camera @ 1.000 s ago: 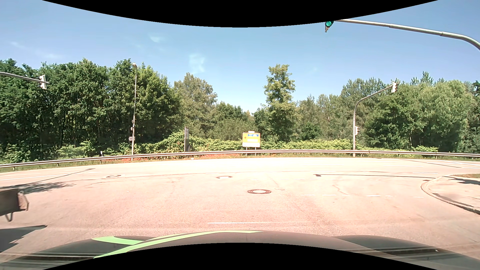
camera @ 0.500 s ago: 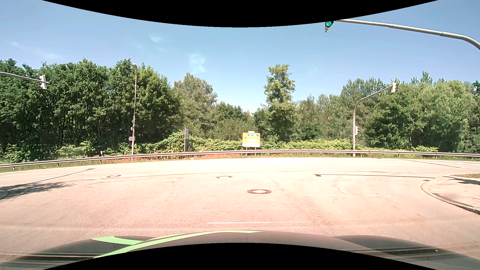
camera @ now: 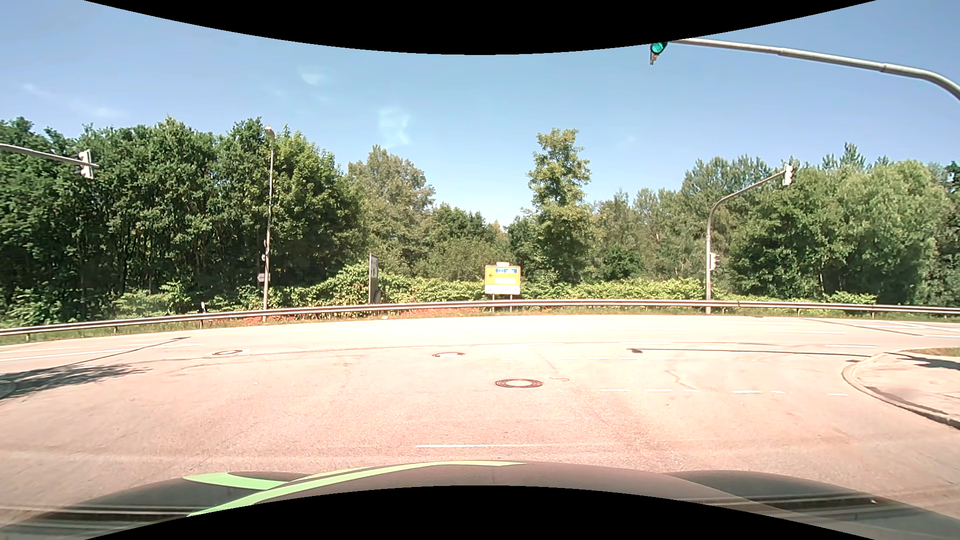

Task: Follow the waypoints while adhering to traffic rules and regulations

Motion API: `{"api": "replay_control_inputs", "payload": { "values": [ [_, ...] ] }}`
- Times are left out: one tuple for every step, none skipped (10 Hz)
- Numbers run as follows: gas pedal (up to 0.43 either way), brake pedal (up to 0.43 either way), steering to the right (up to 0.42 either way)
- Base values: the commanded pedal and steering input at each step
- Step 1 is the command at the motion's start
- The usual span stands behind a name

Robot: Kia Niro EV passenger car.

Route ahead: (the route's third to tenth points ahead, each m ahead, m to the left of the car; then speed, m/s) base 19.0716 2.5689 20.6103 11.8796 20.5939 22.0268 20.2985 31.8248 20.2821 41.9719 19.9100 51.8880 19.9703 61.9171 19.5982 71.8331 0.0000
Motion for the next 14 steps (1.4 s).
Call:
{"api": "replay_control_inputs", "payload": {
  "values": [
    [0.000, 0.000, -0.024],
    [0.000, 0.000, -0.024],
    [0.000, 0.000, -0.024],
    [0.130, 0.000, -0.024],
    [0.130, 0.000, -0.024],
    [0.130, 0.000, -0.024],
    [0.138, 0.000, -0.024],
    [0.157, 0.000, -0.024],
    [0.169, 0.000, -0.024],
    [0.177, 0.000, -0.024],
    [0.177, 0.000, -0.024],
    [0.177, 0.000, -0.026],
    [0.189, 0.000, -0.026],
    [0.197, 0.000, -0.027]
  ]
}}
